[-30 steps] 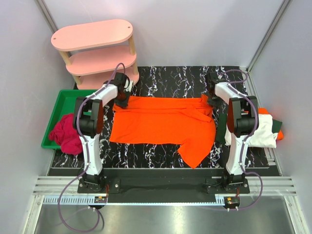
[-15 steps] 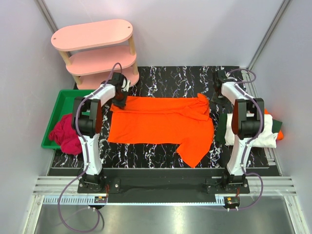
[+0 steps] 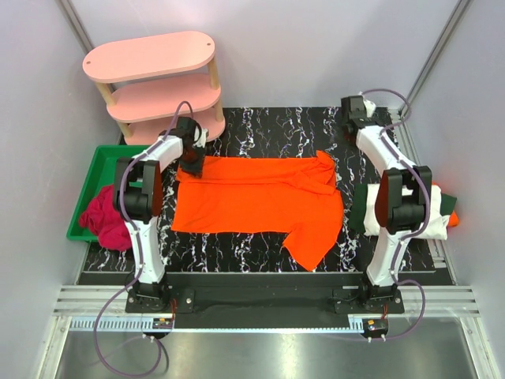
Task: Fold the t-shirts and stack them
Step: Fold the flattened tshirt in 1/3 of the way
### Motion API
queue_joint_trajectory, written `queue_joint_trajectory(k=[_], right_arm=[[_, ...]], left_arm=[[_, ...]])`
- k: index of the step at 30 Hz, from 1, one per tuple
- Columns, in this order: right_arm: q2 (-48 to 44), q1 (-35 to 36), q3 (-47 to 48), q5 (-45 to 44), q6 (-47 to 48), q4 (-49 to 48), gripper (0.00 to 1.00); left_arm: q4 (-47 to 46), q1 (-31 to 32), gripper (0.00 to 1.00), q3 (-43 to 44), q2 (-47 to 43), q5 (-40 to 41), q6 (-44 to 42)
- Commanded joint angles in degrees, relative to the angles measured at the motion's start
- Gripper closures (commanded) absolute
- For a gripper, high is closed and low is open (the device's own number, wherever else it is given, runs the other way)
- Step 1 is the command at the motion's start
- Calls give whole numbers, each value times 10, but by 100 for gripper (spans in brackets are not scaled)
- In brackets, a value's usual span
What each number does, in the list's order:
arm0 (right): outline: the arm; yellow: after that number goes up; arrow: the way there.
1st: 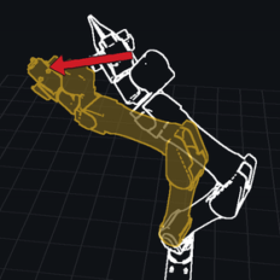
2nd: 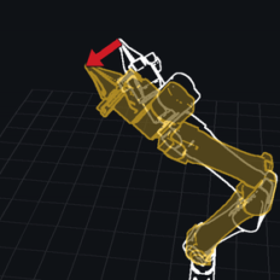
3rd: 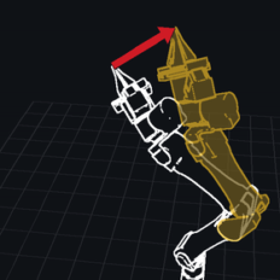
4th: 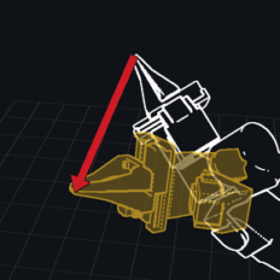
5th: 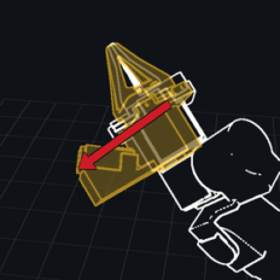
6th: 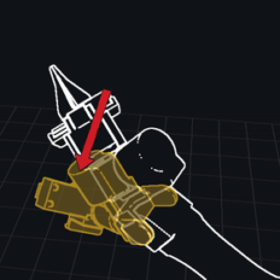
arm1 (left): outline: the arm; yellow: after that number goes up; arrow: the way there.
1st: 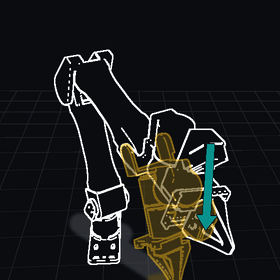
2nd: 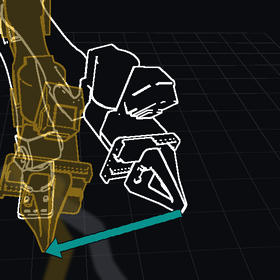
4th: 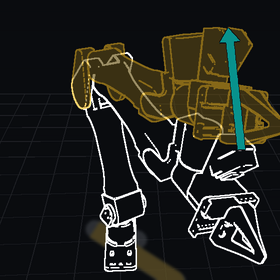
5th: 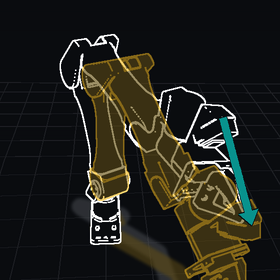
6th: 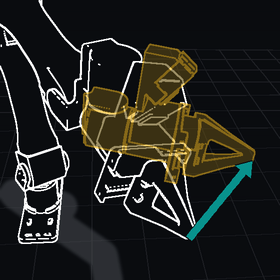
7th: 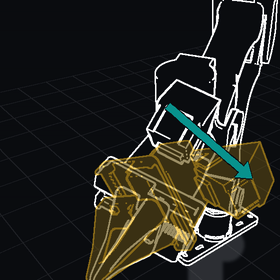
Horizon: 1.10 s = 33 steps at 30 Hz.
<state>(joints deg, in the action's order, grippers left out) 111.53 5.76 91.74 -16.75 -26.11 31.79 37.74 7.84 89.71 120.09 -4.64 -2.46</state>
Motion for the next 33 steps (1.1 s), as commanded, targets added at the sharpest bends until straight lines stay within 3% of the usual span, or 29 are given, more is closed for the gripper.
queue_joint_trajectory(k=[1,20,33], right_arm=[[46,43,108,50,43,-3,47],[195,51,230,81,70,32,48],[202,51,204,70,62,63,58]], left_arm=[[-6,16,68,42,-33,-35,11],[7,38,68,89,39,-33,-6],[20,38,69,94,64,-34,-11]])
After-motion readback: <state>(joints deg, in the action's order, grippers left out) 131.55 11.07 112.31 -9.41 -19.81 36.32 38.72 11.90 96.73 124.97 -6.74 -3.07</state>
